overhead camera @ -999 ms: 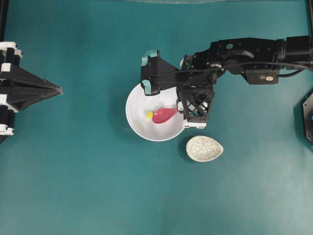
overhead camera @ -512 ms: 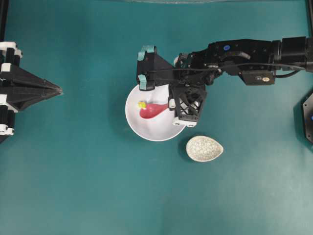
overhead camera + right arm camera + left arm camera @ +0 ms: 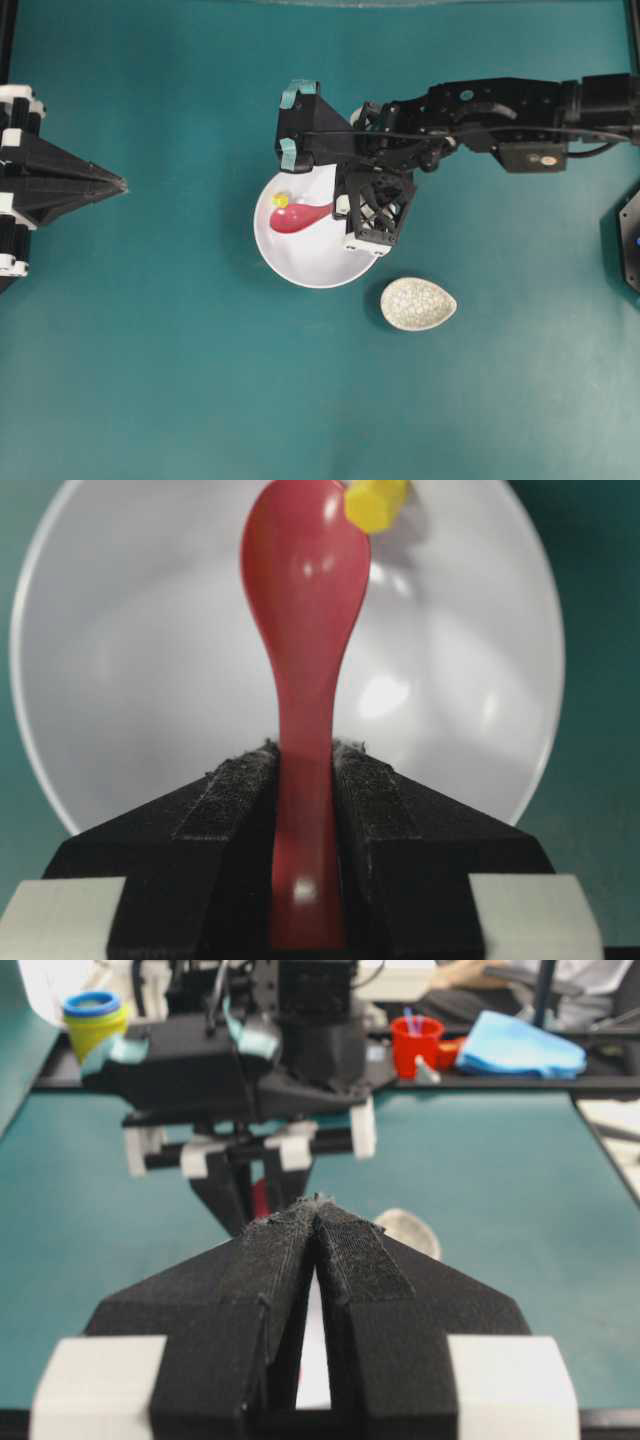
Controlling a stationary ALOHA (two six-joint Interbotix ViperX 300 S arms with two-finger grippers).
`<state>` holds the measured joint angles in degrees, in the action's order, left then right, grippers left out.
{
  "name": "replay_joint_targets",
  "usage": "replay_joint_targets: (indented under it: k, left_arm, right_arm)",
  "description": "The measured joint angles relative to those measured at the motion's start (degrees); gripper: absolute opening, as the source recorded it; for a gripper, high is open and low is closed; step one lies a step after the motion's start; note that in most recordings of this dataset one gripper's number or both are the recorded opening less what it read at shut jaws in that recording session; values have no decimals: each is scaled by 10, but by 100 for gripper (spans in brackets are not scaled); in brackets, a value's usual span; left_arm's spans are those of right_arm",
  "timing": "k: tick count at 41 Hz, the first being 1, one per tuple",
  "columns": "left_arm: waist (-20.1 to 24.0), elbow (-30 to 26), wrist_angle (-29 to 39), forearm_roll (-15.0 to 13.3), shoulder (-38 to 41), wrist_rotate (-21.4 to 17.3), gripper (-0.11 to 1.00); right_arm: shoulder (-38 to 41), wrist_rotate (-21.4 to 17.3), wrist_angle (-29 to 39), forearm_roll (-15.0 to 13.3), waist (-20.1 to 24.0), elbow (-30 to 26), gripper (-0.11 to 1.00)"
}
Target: Scoop the yellow hexagonal prism block from the bowl with a spoon using the right arm.
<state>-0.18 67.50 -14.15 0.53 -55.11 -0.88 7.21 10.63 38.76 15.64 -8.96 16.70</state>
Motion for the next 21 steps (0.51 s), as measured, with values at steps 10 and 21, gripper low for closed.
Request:
replay_joint_targets:
  k: [10,21]
  left_arm:
    - [0,0,-1,-1,0,0,3]
    - [0,0,-1,-1,0,0,3]
  right_arm:
    - [-35,-14,4,0,-1,0,21]
    - [-79,-39,45,0,0,0,21]
